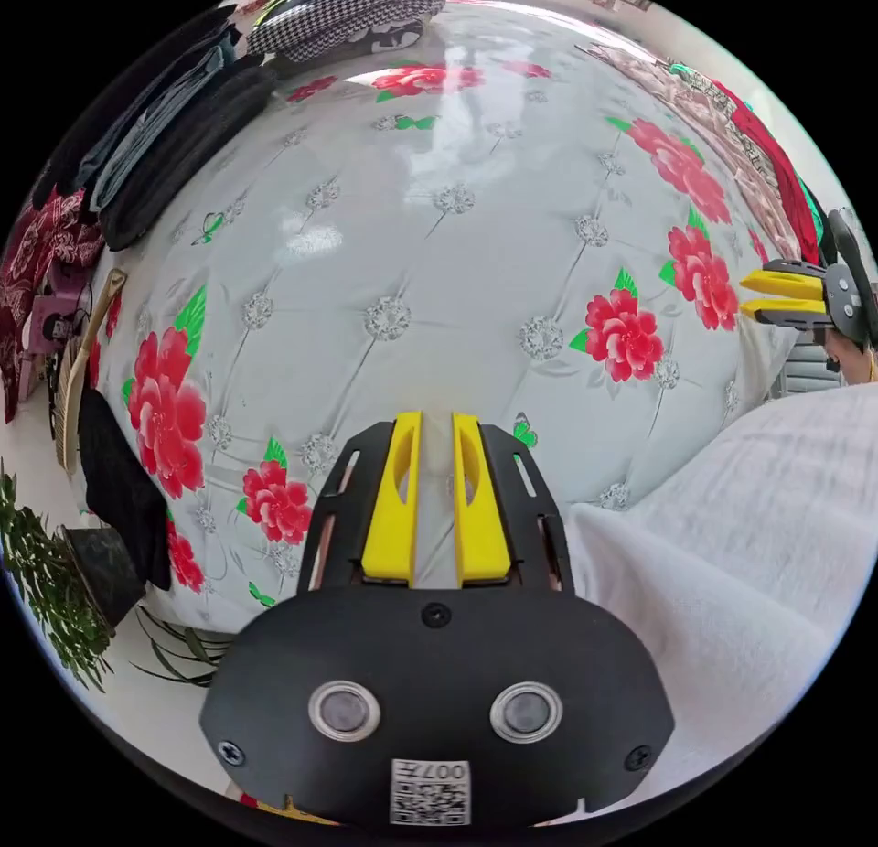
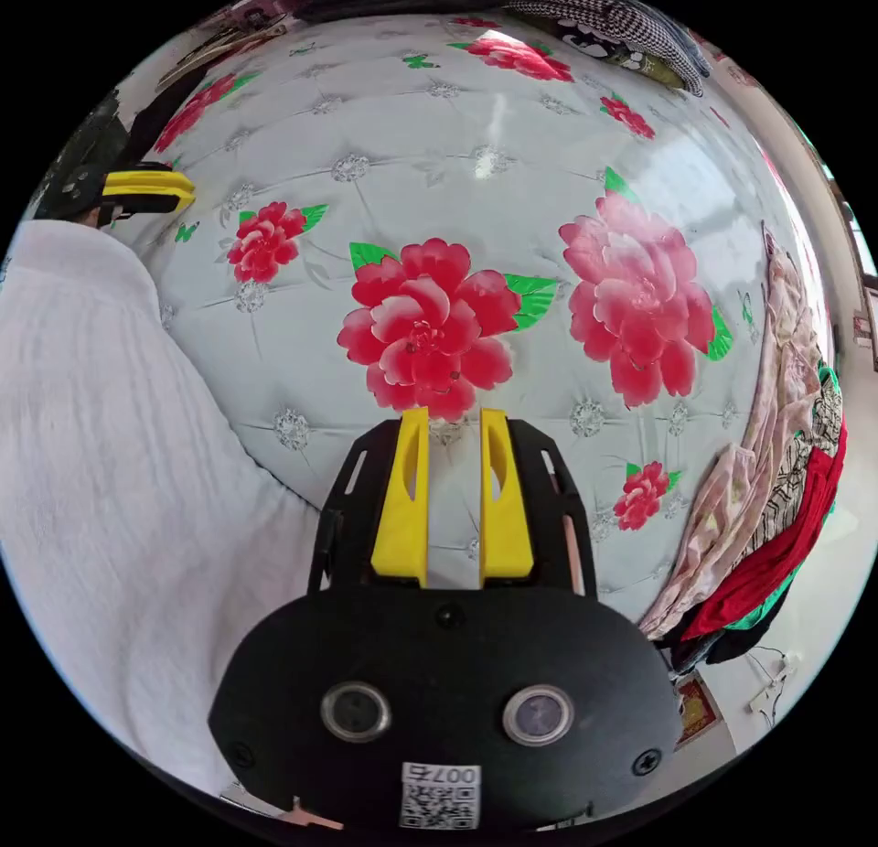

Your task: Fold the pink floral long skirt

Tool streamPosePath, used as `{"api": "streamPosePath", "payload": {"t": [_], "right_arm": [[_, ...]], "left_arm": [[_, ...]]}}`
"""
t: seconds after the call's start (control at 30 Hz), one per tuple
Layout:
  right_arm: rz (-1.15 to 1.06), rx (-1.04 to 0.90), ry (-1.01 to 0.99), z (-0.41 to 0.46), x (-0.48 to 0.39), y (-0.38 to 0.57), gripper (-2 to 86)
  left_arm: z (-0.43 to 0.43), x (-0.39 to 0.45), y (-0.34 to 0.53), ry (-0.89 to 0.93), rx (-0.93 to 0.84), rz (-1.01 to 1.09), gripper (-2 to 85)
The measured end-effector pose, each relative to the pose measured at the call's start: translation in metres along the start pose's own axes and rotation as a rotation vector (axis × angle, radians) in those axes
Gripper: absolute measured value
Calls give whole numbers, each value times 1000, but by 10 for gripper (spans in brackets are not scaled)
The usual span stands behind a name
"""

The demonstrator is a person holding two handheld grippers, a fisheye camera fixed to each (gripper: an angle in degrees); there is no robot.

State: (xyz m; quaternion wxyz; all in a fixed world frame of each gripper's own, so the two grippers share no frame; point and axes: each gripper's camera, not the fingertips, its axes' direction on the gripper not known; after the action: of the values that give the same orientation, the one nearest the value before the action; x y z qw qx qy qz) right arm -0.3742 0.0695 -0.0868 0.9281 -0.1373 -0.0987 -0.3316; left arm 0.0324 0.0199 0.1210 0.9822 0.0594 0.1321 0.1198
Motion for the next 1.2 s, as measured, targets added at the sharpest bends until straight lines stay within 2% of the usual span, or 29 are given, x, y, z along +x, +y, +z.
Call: {"api": "streamPosePath", "payload": {"t": [0.1,0.27,0.3,0.47,0.53,0.63,0.7,0.73,0.77,0.8,0.83,0.9,0.97,1.07,1.2], "right_arm": [[4,83,24,-4,-11,1,63],[77,220,-160,-9,22,10,65],[161,242,-178,-9,40,15,68],[620,345,-92,-14,161,78,76],[777,337,44,-14,222,116,75],[857,265,154,-2,286,146,69],[861,190,142,19,314,153,61],[838,118,96,37,327,153,54],[816,159,63,38,329,154,48],[806,241,-3,38,332,157,34],[866,218,-7,43,337,153,20],[786,237,-46,41,329,137,8],[658,352,-190,31,309,115,3],[338,487,-378,3,243,58,0],[-317,613,-695,-71,114,-12,0]], "left_arm": [[-11,2,-18,-15,-67,1,40],[-26,-16,-21,45,-65,-78,39],[-29,-16,-18,37,-54,-82,39],[-36,-9,-7,-39,-21,-101,36],[-36,-19,-1,-16,-27,-183,31],[-35,-34,14,32,-8,-362,19],[-33,-41,29,52,14,-506,3],[-30,-48,42,137,45,-617,-2],[-28,-51,49,217,81,-661,-4],[-20,-54,64,444,173,-728,-5],[-10,-52,78,617,253,-799,-4],[-2,-41,92,735,333,-828,0],[-1,-25,94,737,338,-769,10],[-6,-3,91,693,305,-613,37],[-18,2,106,683,403,-535,58]]}}
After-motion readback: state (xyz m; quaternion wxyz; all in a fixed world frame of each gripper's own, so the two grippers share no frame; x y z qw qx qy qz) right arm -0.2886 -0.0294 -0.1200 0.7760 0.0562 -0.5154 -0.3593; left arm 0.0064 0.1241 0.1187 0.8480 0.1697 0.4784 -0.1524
